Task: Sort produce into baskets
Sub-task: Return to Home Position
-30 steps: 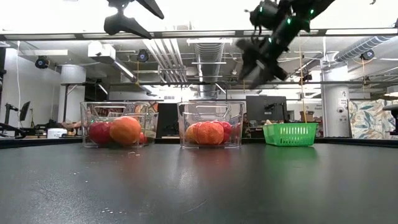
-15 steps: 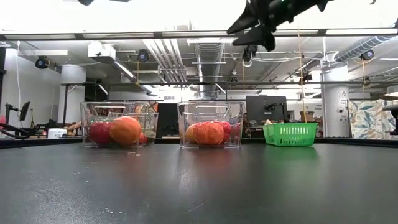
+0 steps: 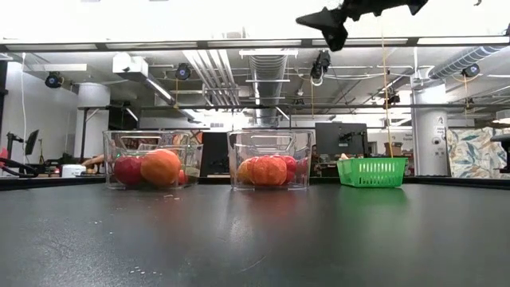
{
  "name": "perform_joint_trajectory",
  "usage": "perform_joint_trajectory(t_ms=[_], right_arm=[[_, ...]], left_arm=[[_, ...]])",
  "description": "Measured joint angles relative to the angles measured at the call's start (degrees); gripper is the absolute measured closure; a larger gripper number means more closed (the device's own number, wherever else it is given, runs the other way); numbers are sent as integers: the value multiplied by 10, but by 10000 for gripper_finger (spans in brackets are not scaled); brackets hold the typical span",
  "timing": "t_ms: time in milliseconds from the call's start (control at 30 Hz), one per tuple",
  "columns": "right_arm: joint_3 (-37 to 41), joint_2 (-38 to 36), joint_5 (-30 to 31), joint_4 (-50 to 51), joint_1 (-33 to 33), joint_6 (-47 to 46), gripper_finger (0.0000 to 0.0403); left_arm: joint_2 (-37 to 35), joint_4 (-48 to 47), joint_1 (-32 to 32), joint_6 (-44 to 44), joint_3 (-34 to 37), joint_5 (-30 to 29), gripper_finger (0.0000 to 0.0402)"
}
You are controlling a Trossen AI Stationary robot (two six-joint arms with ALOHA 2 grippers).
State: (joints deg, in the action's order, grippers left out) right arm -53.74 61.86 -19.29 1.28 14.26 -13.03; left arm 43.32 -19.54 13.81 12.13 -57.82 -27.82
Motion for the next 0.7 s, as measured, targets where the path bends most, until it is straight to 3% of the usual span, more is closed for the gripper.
perform_joint_trajectory(t_ms=[167, 367, 700], right_arm=[[62, -54, -1, -41, 2, 40, 191], [162, -138, -2, -83, 4, 42, 190], [352, -292, -5, -247, 2, 17, 190]], left_arm=[[-88, 157, 0, -45, 122, 112, 109], [-150, 325, -4, -45, 266, 119, 109], [-198, 437, -33, -23, 395, 150, 109]])
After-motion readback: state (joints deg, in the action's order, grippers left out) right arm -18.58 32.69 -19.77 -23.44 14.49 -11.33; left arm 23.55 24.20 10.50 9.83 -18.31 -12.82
